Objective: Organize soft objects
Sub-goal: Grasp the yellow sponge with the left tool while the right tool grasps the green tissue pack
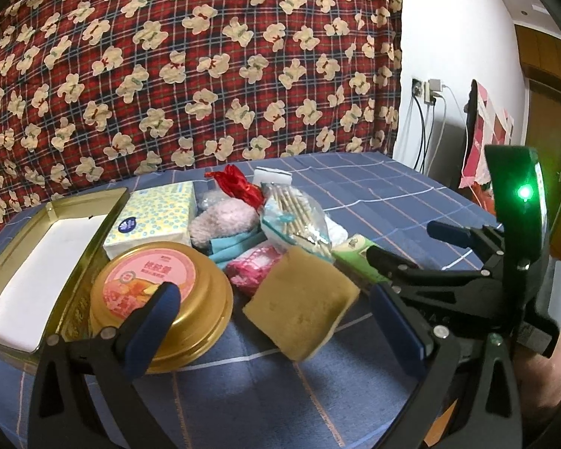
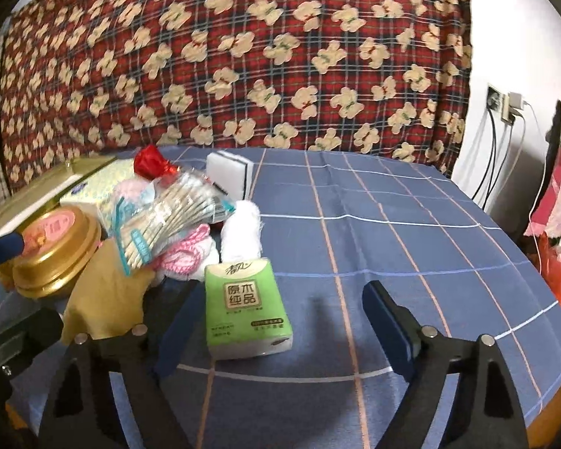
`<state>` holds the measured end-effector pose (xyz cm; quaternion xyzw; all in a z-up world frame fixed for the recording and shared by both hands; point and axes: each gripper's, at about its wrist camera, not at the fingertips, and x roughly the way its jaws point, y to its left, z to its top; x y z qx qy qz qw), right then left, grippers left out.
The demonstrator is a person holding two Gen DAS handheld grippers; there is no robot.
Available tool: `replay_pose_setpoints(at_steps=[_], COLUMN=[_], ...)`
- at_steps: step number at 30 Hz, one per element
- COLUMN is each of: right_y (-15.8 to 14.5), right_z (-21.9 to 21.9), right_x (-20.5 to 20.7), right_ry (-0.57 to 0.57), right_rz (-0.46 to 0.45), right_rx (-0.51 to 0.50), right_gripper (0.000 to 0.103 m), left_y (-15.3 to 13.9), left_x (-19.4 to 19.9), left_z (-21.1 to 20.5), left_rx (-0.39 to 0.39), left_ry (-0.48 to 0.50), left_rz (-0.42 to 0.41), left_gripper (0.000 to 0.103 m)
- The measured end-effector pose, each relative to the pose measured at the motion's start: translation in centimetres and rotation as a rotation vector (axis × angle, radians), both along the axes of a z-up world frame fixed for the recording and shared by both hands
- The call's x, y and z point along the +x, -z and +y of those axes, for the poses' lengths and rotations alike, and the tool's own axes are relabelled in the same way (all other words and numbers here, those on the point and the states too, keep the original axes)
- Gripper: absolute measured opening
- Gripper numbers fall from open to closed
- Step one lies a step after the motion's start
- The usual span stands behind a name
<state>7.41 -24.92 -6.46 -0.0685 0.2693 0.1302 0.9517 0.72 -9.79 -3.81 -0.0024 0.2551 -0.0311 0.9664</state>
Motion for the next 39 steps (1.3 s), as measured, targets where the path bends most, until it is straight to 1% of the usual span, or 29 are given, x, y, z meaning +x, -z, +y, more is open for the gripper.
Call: replay_pose_setpoints(at_steps=[3, 5, 9, 10, 12, 13, 14, 19, 20, 22, 26, 29, 32, 39], right_y=[0.3, 0.5, 0.8, 0.8, 0.8, 0.8, 0.9, 0.9, 0.9, 1.0, 1.0, 1.1, 1.1, 1.0], right_z=[0.4, 0.6, 0.8, 0.9, 1.0, 1.0, 0.9, 0.9, 0.9, 0.8, 1.2, 1.5, 1.6, 1.7], right_x=[0.3, 0.6, 0.9, 0.9, 0.9, 0.9, 0.9, 1.0, 1.0, 1.2, 1.1, 1.0, 1.0, 0.6], right_ry=[-0.019, -0.022, -0.058, -0.072, -0.099, -0.112, -0.129, -0.143, -0.146, -0.15, -0.145, -0.151, -0.149, -0.136], right_rz=[0.032, 0.052, 0.082, 0.087, 0.095, 0.099, 0.105, 0.119, 0.125, 0.139, 0.134, 0.126, 0.123, 0.101], right_rx=[-0.027, -0.038, -0.04, -0.04, -0.032, -0.022, -0.008, 0.009, 0.014, 0.022, 0.0, -0.023, -0.035, -0.058], right_gripper=[0.084, 0.074, 0.07, 0.068, 0.062, 0.054, 0.05, 0.049, 0.051, 0.052, 0.052, 0.052, 0.051, 0.05], left_y=[0.1, 0.1, 0.4, 0.4, 0.4, 0.4, 0.4, 0.6, 0.7, 0.9, 1.5, 1.9, 2.0, 2.3], left_x=[0.0, 0.0, 0.1, 0.2, 0.2, 0.2, 0.2, 0.3, 0.3, 0.3, 0.5, 0.8, 0.6, 0.7], left_z=[0.0, 0.0, 0.0, 0.0, 0.0, 0.0, 0.0, -0.2, -0.5, -1.0, -1.6, -1.5, -1.6, -1.5], left_rx=[-0.001, 0.0, 0.002, 0.005, 0.003, 0.003, 0.003, 0.006, 0.008, 0.021, 0.04, 0.031, 0.045, 0.04], left_ry=[0.0, 0.003, 0.005, 0.005, 0.007, 0.007, 0.008, 0.009, 0.014, 0.023, 0.027, 0.024, 0.025, 0.024], left_rz=[0.006, 0.006, 0.01, 0.01, 0.009, 0.009, 0.008, 0.014, 0.014, 0.017, 0.021, 0.041, 0.035, 0.046], left_gripper=[0.102, 0.102, 0.102, 0.102, 0.102, 0.102, 0.102, 0.102, 0.102, 0.102, 0.102, 0.1, 0.1, 0.1])
